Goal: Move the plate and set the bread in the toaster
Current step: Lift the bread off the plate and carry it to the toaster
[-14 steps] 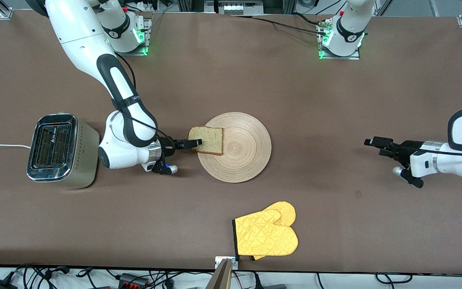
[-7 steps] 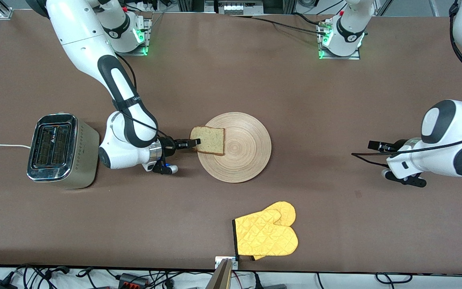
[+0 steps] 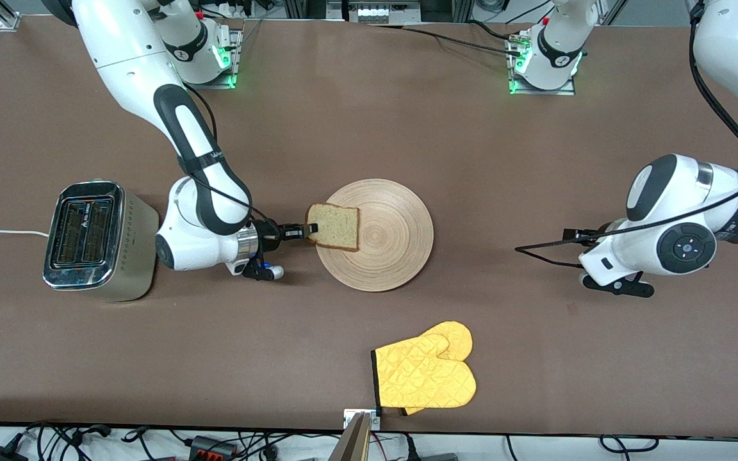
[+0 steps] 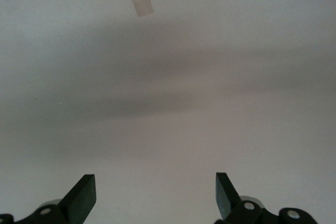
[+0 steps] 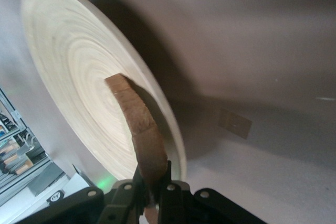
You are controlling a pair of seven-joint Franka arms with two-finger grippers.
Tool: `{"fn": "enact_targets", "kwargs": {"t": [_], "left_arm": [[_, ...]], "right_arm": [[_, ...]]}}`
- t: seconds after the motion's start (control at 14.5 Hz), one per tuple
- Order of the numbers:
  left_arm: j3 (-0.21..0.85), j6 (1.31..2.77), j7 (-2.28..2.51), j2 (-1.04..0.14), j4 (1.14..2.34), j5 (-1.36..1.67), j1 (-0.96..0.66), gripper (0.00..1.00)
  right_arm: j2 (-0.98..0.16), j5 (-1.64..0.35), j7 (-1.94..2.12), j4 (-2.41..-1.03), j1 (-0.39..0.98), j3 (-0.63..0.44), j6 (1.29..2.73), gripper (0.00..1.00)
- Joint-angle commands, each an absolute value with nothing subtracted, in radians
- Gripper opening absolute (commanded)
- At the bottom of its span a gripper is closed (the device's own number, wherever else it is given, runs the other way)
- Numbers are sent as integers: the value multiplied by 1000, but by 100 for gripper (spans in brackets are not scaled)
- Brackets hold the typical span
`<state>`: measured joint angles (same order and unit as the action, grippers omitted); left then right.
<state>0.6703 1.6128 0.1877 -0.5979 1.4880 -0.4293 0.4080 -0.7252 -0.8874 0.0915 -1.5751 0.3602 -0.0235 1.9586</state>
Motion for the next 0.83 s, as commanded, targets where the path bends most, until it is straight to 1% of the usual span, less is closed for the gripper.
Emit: {"fn": "enact_targets", "kwargs": {"t": [0.0,0.07,0.14,0.28,0.35,0.41,0.48,0.55,0.62,0.76], "left_arm": [[676,1603,169,-516,1444,-448,419,100],[680,1603,158,-502,1409,-428,425,100],[677,1603,158,-477,1382,-405,426,100],[657,1598,160,-390,1385,-329,425,100],[611,1579,158,-338,1393,-277,416,100],[553,1550,158,-289,1407,-224,388,100],[461,1520,155,-247,1425,-174,326,100],[352,1510,149,-220,1446,-148,263,100],[283,1514,112,-194,1485,-141,212,100],[146,1552,34,-121,1592,-140,88,100]], "right_arm": [[-615,-742,-47,-1556,365,-37,1956,0],[-592,-663,-90,-1533,357,-37,1939,0],[-569,-593,-138,-1501,347,-38,1872,0],[-557,-455,-204,-1407,337,-64,1734,0],[-557,-392,-244,-1363,337,-86,1664,0],[-557,-335,-285,-1329,337,-107,1581,0],[-557,-284,-301,-1309,337,-136,1522,0],[-554,-235,-299,-1295,339,-167,1484,0],[-548,-166,-298,-1281,342,-190,1447,0],[-520,-28,-290,-1272,341,-198,1411,0]]}}
